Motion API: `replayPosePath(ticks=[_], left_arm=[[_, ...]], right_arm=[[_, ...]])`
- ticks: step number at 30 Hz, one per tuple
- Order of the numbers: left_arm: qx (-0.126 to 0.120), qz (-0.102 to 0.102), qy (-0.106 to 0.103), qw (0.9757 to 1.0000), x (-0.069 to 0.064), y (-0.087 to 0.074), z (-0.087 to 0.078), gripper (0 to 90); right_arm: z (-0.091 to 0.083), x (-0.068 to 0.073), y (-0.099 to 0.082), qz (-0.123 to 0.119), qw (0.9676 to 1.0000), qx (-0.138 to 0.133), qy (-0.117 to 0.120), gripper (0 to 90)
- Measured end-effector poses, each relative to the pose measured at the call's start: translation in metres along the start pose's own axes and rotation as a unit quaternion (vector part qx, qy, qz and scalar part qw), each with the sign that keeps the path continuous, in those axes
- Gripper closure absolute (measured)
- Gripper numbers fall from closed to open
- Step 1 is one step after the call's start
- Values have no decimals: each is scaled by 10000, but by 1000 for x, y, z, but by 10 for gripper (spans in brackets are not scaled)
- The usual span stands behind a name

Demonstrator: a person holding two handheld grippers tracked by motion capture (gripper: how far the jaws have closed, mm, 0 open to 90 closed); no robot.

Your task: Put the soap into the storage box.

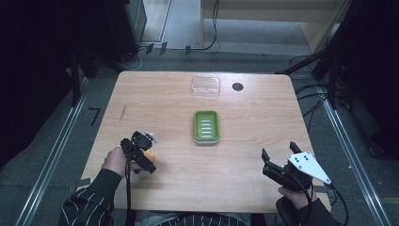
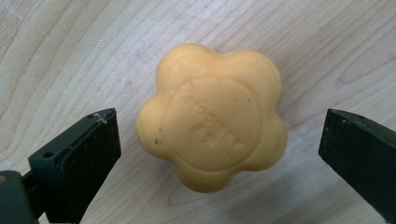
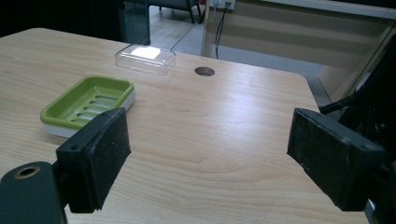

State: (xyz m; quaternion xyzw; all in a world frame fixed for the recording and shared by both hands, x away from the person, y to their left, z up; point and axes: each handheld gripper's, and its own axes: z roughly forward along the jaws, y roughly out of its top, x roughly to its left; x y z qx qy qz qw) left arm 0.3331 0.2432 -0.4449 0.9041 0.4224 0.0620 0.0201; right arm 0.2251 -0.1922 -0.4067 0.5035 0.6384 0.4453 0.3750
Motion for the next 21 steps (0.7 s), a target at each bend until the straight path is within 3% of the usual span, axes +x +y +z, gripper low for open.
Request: replayPosePath(ticks=[6, 13, 21], left_arm=[[118, -47, -2, 9999, 6, 4, 2, 3], [223, 1, -49, 9997, 8, 5, 6, 78], [177, -3, -71, 9998, 7, 4, 7, 203]], right_arm=[[0, 0, 0, -1, 10000, 3, 2, 137], [0, 0, 0, 6, 10000, 3, -9, 137], [0, 0, 0, 10, 10000, -1, -15, 137]])
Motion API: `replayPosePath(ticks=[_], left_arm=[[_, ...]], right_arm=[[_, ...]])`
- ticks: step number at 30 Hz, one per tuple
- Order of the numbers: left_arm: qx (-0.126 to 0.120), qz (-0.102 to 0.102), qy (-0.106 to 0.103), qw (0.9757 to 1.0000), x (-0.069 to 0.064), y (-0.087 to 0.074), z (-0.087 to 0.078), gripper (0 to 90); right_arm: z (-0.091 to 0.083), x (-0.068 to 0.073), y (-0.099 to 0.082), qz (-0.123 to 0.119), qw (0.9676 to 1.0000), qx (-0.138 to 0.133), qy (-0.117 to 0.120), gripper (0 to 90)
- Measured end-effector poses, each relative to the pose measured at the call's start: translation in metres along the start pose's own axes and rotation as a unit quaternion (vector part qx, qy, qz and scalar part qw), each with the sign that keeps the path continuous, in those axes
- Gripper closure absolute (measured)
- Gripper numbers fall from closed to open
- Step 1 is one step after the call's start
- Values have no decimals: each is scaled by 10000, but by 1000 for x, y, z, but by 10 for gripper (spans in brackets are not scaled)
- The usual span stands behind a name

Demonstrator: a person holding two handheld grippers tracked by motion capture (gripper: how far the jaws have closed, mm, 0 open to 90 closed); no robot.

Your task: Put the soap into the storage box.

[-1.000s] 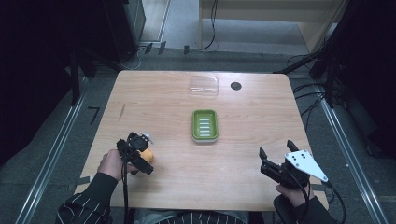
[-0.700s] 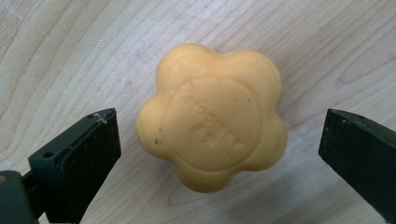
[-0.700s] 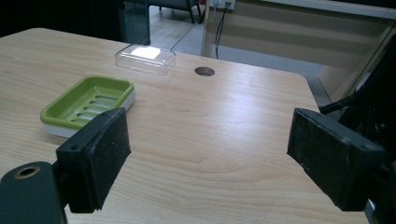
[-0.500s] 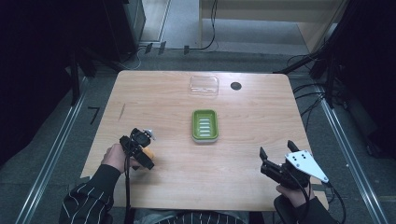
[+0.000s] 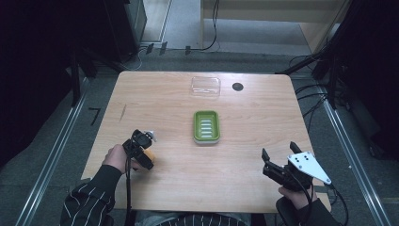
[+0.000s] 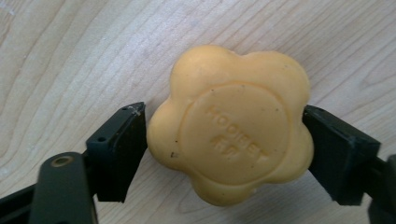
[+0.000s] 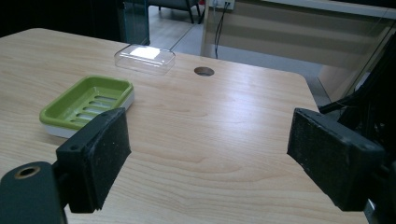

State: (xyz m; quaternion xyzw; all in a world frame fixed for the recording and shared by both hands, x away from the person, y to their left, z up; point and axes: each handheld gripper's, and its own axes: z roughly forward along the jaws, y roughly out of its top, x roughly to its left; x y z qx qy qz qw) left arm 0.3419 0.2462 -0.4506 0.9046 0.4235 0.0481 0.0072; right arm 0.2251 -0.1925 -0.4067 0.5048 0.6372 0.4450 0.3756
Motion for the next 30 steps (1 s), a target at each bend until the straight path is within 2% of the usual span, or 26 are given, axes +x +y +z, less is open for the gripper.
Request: replayPosePath(ticks=[1, 2, 13, 20, 30], left_arm=[[-13, -2, -13, 10000, 0, 0, 0, 207], [-10, 50, -35, 10000, -1, 0, 1, 248], [-114, -38, -61, 9999, -2, -4, 0, 260], [-135, -48, 18, 9999, -1, -5, 0, 261], [-336, -18, 8, 9994, -4, -4, -8, 262]], right_arm=[[0, 0, 0, -5, 10000, 2, -1, 137], [0, 0, 0, -9, 10000, 2, -1, 137], [0, -1, 0, 9, 10000, -19, -9, 137], [0, -1, 0, 17, 10000, -18, -6, 137], [0, -1, 0, 18, 10000, -15, -9, 137]])
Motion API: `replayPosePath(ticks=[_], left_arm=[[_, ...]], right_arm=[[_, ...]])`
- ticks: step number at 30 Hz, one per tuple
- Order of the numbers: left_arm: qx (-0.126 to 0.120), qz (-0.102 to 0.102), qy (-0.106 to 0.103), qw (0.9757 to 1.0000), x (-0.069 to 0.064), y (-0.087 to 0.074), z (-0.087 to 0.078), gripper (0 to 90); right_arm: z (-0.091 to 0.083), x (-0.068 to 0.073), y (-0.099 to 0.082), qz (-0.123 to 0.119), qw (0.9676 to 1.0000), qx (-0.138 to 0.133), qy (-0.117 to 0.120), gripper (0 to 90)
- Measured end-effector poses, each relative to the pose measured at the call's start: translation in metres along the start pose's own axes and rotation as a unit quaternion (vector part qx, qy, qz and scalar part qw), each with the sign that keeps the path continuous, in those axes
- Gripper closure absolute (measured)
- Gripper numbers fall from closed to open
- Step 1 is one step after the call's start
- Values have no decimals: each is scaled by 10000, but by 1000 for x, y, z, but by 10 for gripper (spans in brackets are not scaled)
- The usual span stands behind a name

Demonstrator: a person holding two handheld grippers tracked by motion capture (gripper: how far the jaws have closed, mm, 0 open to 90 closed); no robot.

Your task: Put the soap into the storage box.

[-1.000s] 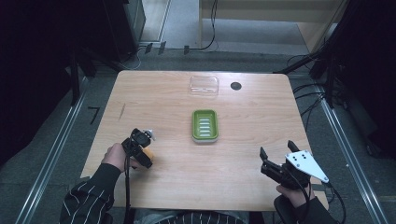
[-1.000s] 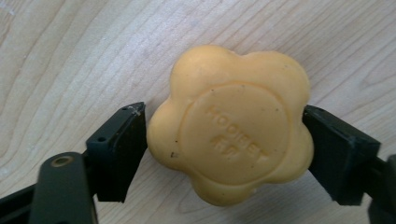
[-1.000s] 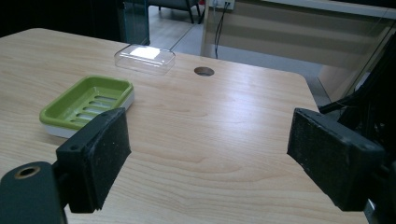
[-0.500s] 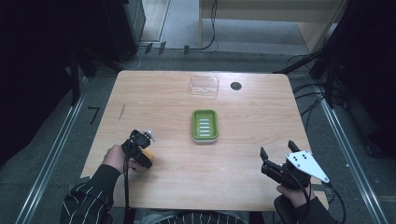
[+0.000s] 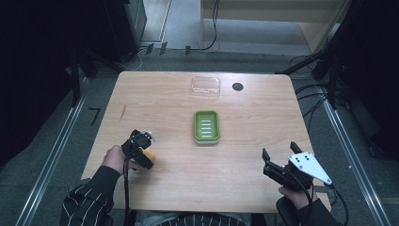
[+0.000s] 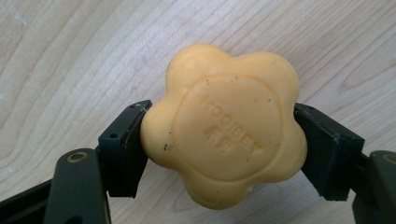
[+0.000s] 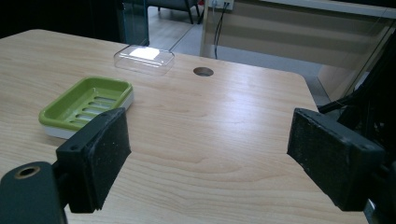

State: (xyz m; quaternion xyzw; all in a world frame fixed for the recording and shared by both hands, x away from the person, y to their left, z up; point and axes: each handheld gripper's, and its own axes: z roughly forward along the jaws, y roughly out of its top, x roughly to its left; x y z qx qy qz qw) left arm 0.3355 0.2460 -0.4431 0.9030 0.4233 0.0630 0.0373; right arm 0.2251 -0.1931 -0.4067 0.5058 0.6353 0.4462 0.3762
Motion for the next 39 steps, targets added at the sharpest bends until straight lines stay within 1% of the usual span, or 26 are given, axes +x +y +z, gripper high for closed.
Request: replayPosePath(ticks=[2, 7, 9, 10, 11, 13, 15, 17, 21, 22, 24, 27, 28, 31, 32, 36, 38, 39], left_arm=[[-19, 39, -18, 10000, 0, 1, -2, 262], [-120, 23, -18, 9999, 0, 2, -5, 262], [-137, 50, -17, 9999, -1, 3, -7, 262], [-162, 46, -19, 9999, -1, 4, -8, 263], [-235, 1, -23, 9997, -2, 5, -8, 262], [-252, 61, -11, 9997, -2, 6, -11, 263], [-307, 31, -53, 9995, -3, 7, -12, 263], [-289, 77, -39, 9995, -4, 8, -13, 263], [-357, 51, -18, 9993, -4, 9, -14, 263], [-381, 50, -44, 9993, -4, 10, -15, 263], [-436, 59, -21, 9990, -5, 13, -17, 263], [-489, 95, -55, 9987, -6, 18, -18, 263], [-468, 147, -66, 9988, -6, 20, -18, 263], [-506, 196, -55, 9985, -8, 25, -19, 263], [-526, 178, -45, 9984, -9, 26, -19, 263], [-533, 237, -70, 9983, -10, 30, -20, 263], [-588, 226, -53, 9980, -10, 31, -21, 263], [-558, 264, -56, 9981, -10, 33, -22, 263]], right_arm=[[0, 0, 0, -7, 10000, 1, -1, 137], [0, 0, 0, -1, 10000, 5, 2, 137], [0, 0, 0, -8, 10000, 6, 2, 137], [0, 0, 0, -13, 10000, 7, 0, 137], [0, 0, 0, -15, 10000, 9, 1, 137], [0, 0, 0, -10, 10000, 12, 5, 137], [0, 0, 0, -8, 10000, 16, 6, 137], [0, 0, 0, -8, 10000, 16, 5, 137], [0, 0, 0, -8, 10000, 18, 5, 137], [0, 0, 0, -5, 10000, 17, 6, 137], [0, 0, 0, -3, 10000, 16, 6, 137], [0, 0, 0, -10, 10000, 15, 4, 137], [0, 0, 0, -7, 10000, 16, 5, 137], [0, 0, 0, -10, 10000, 23, 3, 137], [0, 0, 0, -10, 10000, 20, 4, 137], [0, 0, 0, -2, 10000, 19, -6, 137], [0, 0, 0, -12, 10000, 16, -7, 137], [0, -1, 0, -11, 10000, 21, -4, 137]])
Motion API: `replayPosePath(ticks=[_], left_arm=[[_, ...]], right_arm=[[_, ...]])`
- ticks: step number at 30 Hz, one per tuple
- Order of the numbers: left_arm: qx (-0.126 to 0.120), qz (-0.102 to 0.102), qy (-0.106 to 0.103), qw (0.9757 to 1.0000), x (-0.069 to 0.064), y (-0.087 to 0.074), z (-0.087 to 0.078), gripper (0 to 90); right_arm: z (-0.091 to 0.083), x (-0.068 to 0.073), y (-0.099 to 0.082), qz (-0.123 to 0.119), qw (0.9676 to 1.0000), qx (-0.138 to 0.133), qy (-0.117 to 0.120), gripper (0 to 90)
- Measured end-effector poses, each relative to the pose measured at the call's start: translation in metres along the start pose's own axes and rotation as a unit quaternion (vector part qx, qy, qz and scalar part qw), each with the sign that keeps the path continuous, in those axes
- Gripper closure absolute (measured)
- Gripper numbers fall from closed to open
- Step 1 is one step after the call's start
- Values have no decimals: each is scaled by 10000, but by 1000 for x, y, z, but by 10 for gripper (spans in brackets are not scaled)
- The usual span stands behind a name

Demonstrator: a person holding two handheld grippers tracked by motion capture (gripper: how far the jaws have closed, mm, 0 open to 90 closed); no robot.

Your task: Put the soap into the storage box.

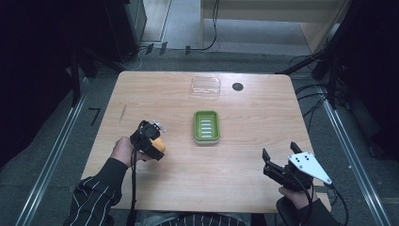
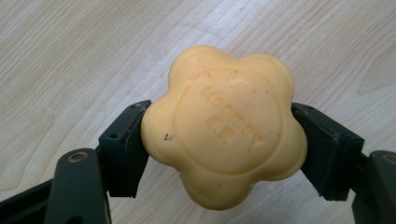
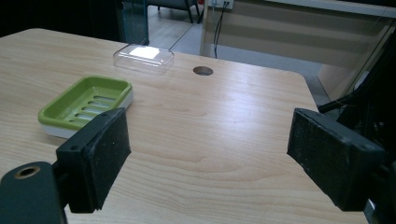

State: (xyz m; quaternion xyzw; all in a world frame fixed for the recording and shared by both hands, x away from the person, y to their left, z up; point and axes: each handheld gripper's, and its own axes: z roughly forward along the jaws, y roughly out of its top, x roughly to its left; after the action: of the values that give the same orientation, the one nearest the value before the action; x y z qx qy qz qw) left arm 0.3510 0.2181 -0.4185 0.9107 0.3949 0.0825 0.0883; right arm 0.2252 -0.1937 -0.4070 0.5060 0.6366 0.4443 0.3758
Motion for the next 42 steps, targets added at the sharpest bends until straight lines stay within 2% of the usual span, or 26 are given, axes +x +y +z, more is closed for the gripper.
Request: replayPosePath(ticks=[19, 35, 42], left_arm=[[-213, 223, -49, 9995, -1, 29, -2, 264], [-323, 321, -44, 9990, -6, 39, -7, 264], [-355, 431, -41, 9984, -9, 44, -10, 264]], right_arm=[[2, -4, -2, 47, 10000, 46, -60, 137], [-2, -4, -2, 43, 10000, 22, -61, 137], [-3, -2, -2, 26, 10000, 6, -70, 137]])
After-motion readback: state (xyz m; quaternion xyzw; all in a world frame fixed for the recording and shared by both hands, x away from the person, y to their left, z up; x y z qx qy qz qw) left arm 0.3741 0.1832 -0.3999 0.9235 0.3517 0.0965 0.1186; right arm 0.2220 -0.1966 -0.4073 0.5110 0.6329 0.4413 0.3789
